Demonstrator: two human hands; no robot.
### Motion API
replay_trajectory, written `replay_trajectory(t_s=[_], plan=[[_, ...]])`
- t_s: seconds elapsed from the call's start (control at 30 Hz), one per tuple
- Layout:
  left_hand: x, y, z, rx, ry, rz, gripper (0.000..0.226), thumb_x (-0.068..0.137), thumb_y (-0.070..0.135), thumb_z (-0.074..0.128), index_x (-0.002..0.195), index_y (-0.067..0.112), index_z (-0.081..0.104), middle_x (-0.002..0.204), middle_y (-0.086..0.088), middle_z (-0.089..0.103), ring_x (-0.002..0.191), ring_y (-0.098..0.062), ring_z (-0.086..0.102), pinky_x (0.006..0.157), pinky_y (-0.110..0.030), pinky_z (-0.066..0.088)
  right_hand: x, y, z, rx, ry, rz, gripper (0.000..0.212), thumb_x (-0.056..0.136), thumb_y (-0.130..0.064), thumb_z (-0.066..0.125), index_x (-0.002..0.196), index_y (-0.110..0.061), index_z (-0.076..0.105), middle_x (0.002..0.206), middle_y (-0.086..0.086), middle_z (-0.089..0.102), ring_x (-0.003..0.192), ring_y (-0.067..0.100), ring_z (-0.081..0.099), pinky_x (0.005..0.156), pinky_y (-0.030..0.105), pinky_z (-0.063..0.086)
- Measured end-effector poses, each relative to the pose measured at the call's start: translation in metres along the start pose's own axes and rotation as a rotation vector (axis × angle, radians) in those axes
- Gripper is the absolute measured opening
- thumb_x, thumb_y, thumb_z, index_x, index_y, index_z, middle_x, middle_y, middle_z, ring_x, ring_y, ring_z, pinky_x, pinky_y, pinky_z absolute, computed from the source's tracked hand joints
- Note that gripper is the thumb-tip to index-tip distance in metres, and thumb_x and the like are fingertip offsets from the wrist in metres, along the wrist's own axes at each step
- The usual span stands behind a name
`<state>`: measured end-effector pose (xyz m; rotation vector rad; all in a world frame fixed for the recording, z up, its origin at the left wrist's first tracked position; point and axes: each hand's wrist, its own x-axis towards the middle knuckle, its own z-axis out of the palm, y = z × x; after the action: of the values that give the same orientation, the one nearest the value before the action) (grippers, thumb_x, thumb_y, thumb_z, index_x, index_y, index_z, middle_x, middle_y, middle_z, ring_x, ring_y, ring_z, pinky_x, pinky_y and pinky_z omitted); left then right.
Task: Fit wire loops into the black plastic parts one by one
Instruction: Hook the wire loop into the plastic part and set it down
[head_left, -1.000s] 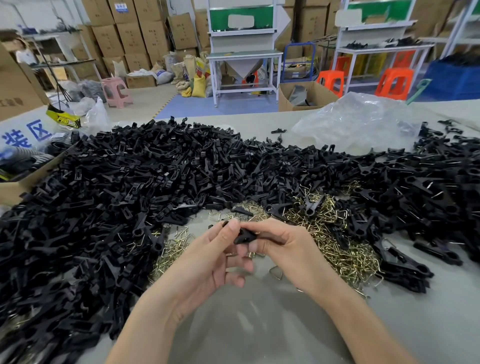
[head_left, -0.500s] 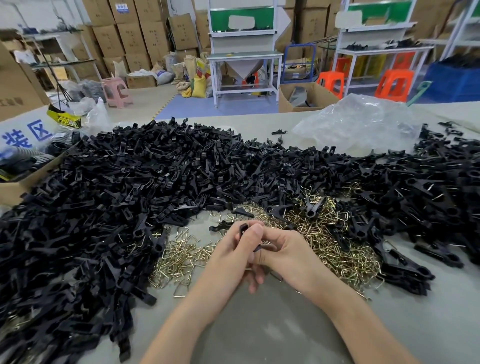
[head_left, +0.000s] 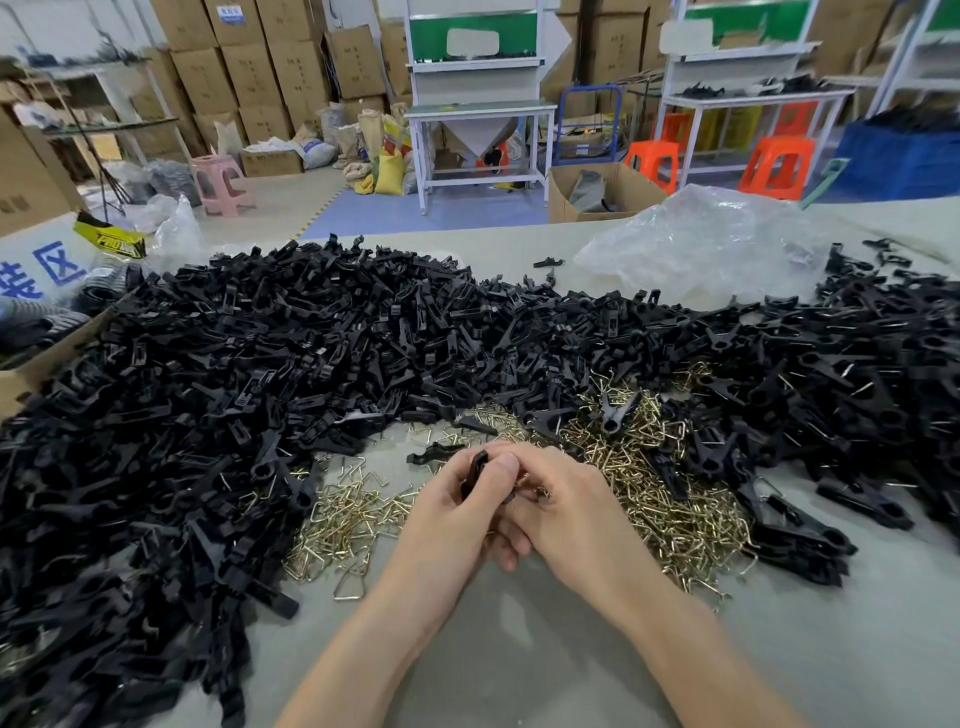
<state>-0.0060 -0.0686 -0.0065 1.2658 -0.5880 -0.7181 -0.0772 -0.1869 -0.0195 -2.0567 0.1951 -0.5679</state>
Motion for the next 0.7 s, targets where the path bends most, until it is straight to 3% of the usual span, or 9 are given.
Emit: replay_trajectory(t_s=[0.1,0.27,0.37,0.43,0.47,0.53,0.6,0.7], plan=[[-0.001,-0.001,0.001,-0.048,0.008,-0.004,0.029,0.080,0.044,0.070,0.095,0.019,0.070,0.083,-0.011,0.068,0.055,-0.021,0.060,0.045,-0.026,0.046,0.000,0.000,-0.002,0.074,-0.002,-0.047,0.044,0.089,0.006,0.059,0.110,-0.032,0.069,0.112,-0.016,0.056,0.058,0.007,0.063,0.057,0.029,0.055],[0.000,-0.002,0.005,-0.016,0.044,0.008,0.032,0.074,0.049,0.071,0.086,0.020,0.070,0.070,-0.013,0.062,0.052,-0.022,0.057,0.043,-0.028,0.043,-0.001,0.000,-0.003,0.114,0.010,-0.059,0.046,0.088,0.013,0.058,0.107,-0.027,0.068,0.110,-0.018,0.050,0.047,0.008,0.060,0.049,0.016,0.050],[-0.001,0.000,0.006,0.088,0.093,0.051,0.042,0.080,0.054,0.065,0.096,0.015,0.067,0.067,-0.015,0.060,0.051,-0.026,0.055,0.045,-0.029,0.041,0.001,-0.001,0.000,0.024,0.046,-0.063,0.047,0.087,0.004,0.062,0.111,-0.036,0.066,0.113,-0.019,0.049,0.071,0.005,0.066,0.058,0.016,0.053],[-0.001,0.003,0.004,0.122,0.140,0.055,0.031,0.087,0.051,0.063,0.087,0.021,0.068,0.065,-0.011,0.059,0.047,-0.023,0.054,0.041,-0.027,0.040,0.000,-0.003,0.003,0.005,0.054,-0.065,0.059,0.087,-0.008,0.068,0.129,-0.048,0.056,0.120,-0.024,0.047,0.098,0.002,0.063,0.070,0.020,0.058],[-0.001,0.004,0.003,0.123,0.174,0.046,0.027,0.089,0.049,0.063,0.081,0.025,0.068,0.064,-0.008,0.058,0.045,-0.020,0.052,0.039,-0.025,0.039,-0.001,-0.004,0.006,0.041,0.038,-0.056,0.066,0.088,-0.013,0.071,0.136,-0.052,0.049,0.125,-0.026,0.045,0.103,0.005,0.062,0.073,0.024,0.060],[-0.002,0.005,0.002,0.116,0.203,0.021,0.026,0.088,0.049,0.064,0.075,0.027,0.067,0.061,-0.001,0.059,0.041,-0.017,0.050,0.036,-0.023,0.037,-0.003,-0.005,0.008,0.196,-0.038,-0.001,0.073,0.088,-0.018,0.075,0.141,-0.056,0.043,0.134,-0.026,0.045,0.095,0.015,0.068,0.072,0.034,0.062],[-0.003,0.005,0.003,0.117,0.175,0.000,0.027,0.085,0.048,0.061,0.077,0.023,0.066,0.060,0.003,0.062,0.038,-0.015,0.048,0.035,-0.021,0.035,-0.003,-0.008,0.006,0.390,-0.132,0.065,0.073,0.084,-0.017,0.073,0.139,-0.057,0.046,0.135,-0.012,0.056,0.077,0.019,0.070,0.072,0.037,0.060],[-0.006,0.007,0.006,0.060,0.126,-0.021,0.026,0.094,0.037,0.061,0.078,0.017,0.066,0.065,-0.006,0.066,0.035,-0.014,0.046,0.034,-0.019,0.033,-0.002,-0.016,0.000,0.575,-0.230,0.121,0.075,0.081,-0.005,0.063,0.137,-0.053,0.051,0.124,0.035,0.057,0.060,0.023,0.065,0.067,0.033,0.059]])
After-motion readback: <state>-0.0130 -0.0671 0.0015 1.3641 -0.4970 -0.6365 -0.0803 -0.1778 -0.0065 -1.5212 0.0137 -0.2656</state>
